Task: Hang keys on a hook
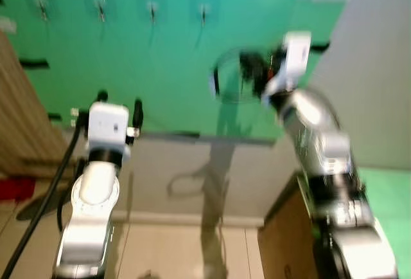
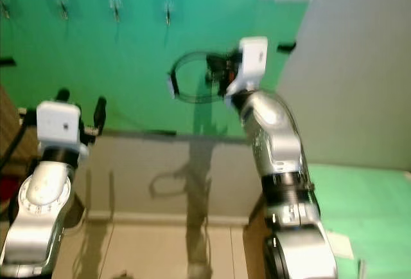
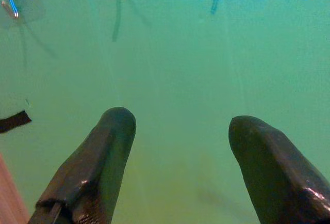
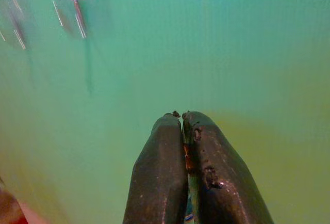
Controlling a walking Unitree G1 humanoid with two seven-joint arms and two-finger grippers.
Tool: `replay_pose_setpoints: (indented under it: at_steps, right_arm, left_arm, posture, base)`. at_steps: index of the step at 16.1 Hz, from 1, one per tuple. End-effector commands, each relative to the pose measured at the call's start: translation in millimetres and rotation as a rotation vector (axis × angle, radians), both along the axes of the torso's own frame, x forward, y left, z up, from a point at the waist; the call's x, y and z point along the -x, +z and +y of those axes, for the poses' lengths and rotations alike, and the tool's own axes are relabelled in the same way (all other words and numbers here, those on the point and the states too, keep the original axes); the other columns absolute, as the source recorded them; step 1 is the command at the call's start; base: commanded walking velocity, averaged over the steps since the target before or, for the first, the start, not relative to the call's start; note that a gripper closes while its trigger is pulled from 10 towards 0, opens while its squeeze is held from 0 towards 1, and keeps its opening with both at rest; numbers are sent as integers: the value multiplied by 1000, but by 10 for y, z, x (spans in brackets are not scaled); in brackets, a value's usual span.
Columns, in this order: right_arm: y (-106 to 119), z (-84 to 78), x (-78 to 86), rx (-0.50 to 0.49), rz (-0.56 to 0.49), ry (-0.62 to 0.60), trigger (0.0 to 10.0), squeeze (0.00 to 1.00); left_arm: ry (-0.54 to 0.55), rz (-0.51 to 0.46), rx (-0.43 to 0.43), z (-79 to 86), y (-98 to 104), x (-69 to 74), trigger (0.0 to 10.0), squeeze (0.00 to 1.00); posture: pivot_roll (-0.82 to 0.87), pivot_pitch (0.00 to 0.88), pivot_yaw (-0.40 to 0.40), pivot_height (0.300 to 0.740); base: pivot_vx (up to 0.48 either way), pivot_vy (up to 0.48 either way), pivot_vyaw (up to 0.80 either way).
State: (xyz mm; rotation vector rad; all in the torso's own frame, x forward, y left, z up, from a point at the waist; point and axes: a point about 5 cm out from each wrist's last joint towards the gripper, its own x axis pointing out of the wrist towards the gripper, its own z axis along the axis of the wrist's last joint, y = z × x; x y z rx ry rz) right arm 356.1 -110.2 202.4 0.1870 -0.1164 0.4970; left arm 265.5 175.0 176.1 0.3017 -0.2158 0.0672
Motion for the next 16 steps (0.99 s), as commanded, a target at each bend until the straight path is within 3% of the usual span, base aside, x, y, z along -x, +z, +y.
replay_pose_setpoints:
  at_steps: [1, 5, 8, 11, 14, 16]
  right_arm:
    - [22, 62, 47, 29, -42, 1, 0, 0]
    - [-3, 174, 108, 13, -61, 5, 0, 0]
    - [24, 150, 39, -2, -67, -12, 0, 0]
    - [82, 146, 2, -5, -87, -17, 0, 0]
    - [277, 156, -50, -17, -129, 22, 0, 0]
    - [495, 171, -69, -56, -160, 117, 0, 0]
  left_arm:
    - [-1, 9, 44, -2, 4, -18, 10000, 0]
    - [-49, 19, 52, -33, 14, -19, 10000, 0]
    - [-50, 23, 41, -40, 16, -40, 10000, 0]
    - [-31, 27, 38, -35, 11, -69, 10000, 0]
    - [-34, 29, 34, -40, 8, -79, 10000, 0]
    - [-47, 24, 20, -70, 12, -94, 10000, 0]
  posture:
    - [165, 0, -76, 740]
    - [162, 0, -69, 740]
    - [166, 0, -68, 740]
    - [167, 0, -66, 740]
    - [163, 0, -63, 740]
    - [160, 0, -63, 740]
  base:
    - [0, 458, 0]
    - [0, 475, 0]
    - [0, 480, -767]
    - [0, 0, -235]
    - [0, 0, 0]
    - [0, 0, 0]
